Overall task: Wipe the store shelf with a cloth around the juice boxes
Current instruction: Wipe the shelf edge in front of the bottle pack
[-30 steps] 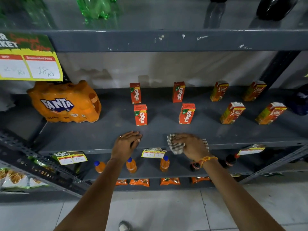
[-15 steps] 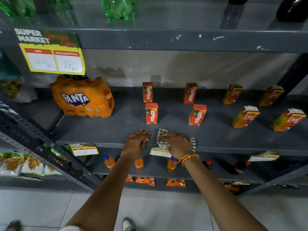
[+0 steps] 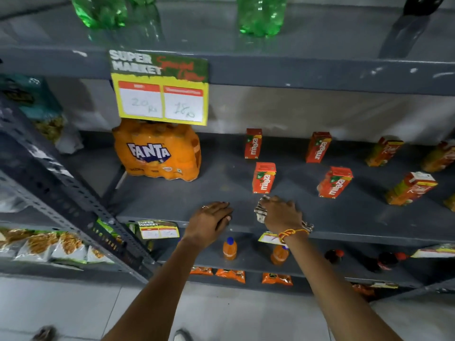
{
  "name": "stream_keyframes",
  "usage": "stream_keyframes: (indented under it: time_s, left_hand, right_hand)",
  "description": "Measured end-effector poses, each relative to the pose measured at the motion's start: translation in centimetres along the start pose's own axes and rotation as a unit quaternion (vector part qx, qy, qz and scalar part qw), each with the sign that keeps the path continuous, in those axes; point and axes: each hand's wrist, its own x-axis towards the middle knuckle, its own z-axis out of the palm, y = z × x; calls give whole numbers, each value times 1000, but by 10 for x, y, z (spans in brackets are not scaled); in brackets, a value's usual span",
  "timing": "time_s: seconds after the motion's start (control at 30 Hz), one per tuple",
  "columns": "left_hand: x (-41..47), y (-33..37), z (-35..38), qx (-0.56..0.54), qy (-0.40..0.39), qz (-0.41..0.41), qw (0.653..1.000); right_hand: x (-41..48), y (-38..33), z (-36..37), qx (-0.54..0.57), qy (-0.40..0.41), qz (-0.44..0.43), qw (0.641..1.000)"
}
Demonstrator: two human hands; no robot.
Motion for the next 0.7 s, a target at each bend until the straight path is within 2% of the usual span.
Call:
stream_keyframes:
  time_s: [0.17, 0.23, 0.3, 0.4, 0.5, 0.57, 0.6, 0.7]
  left_hand:
    - [3, -19, -5, 22, 37, 61, 997]
    - [5, -29, -10, 46, 52, 47, 996]
    - [3, -43, -14, 44, 32, 14, 998]
    - [-4, -63, -14, 30, -11, -5, 999]
    - [-2, -61, -12, 65, 0, -3, 998]
    - [0, -58, -9, 86, 6, -1, 996]
    - [1, -58, -9, 84, -3, 1, 996]
    - [0, -60, -8, 103, 1, 16, 995]
  right_hand:
    - [-8, -47, 24, 5, -7, -2, 1000]
    - [-9, -64, 33, 23, 4, -1, 1000]
    - [-10, -80, 40, 36, -8, -28, 999]
    - [1, -107, 25, 153, 30, -67, 986]
    - [42, -118, 0, 269, 98, 11, 958]
    - [67, -120, -9, 308, 64, 83, 946]
    - [80, -125, -13, 287, 37, 89, 953]
    - [126, -151, -45, 283, 86, 64, 953]
